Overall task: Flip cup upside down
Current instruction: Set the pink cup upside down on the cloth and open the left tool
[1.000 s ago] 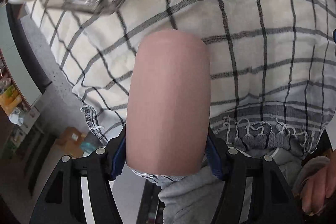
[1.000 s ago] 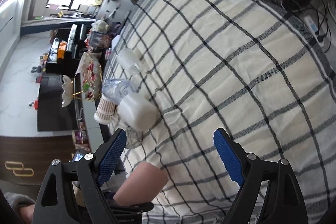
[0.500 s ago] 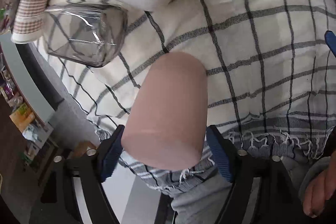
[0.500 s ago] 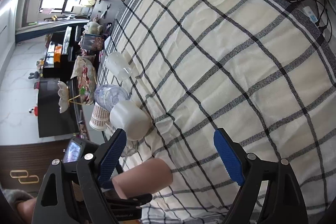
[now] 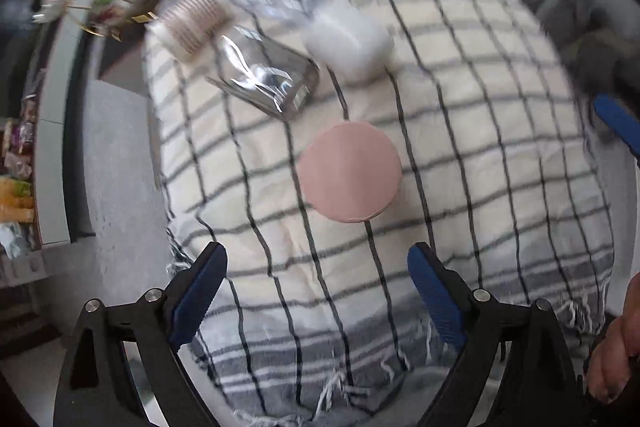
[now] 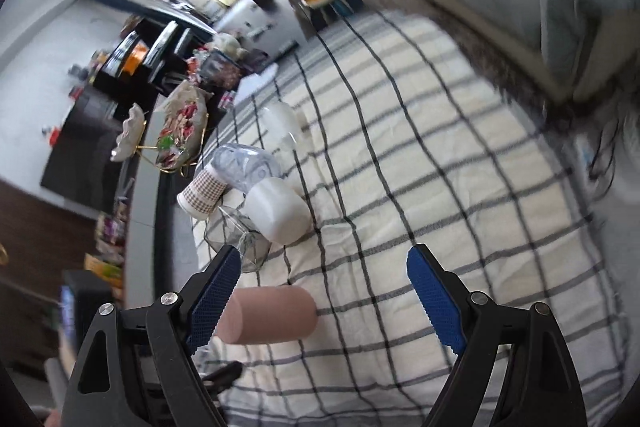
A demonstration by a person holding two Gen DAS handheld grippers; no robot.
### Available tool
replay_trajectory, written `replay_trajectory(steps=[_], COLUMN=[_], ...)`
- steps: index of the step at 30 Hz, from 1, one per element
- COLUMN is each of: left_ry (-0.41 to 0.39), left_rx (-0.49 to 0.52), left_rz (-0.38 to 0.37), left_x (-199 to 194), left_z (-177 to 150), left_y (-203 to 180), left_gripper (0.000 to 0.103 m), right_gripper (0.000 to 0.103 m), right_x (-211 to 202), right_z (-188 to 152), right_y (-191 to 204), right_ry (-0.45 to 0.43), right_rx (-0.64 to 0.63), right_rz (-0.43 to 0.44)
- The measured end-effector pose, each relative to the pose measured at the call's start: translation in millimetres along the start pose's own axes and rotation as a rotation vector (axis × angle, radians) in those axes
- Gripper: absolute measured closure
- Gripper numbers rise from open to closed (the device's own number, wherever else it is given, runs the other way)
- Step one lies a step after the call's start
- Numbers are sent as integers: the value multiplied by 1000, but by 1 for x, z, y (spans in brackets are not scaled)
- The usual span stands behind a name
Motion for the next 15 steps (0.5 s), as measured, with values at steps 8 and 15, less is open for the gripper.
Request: replay_trajectory(steps=[8,15], left_ry=[-334,-585], left_rx=[-249,-367], left_rz=[-62,-12], left_x=[-32,-58], left_z=[-32,-59], left_y=[24,36], left_gripper=[7,0], right_gripper=[15,11], right_x=[-41,-58], right_z=[-18,-36], right_y=[31,52], right_ry=[-148,-250], right_rx=[-237,-375], right_rz=[-123,-185])
Point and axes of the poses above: each gripper's, at about its wrist camera, not at the fingertips, and x roughly the way its jaws point, y to its left, z to its top, the point moved 5 cm from there along x, roughly the way its jaws point, and after that the axes turned 5 degrees about z, right-handed, at the moved point
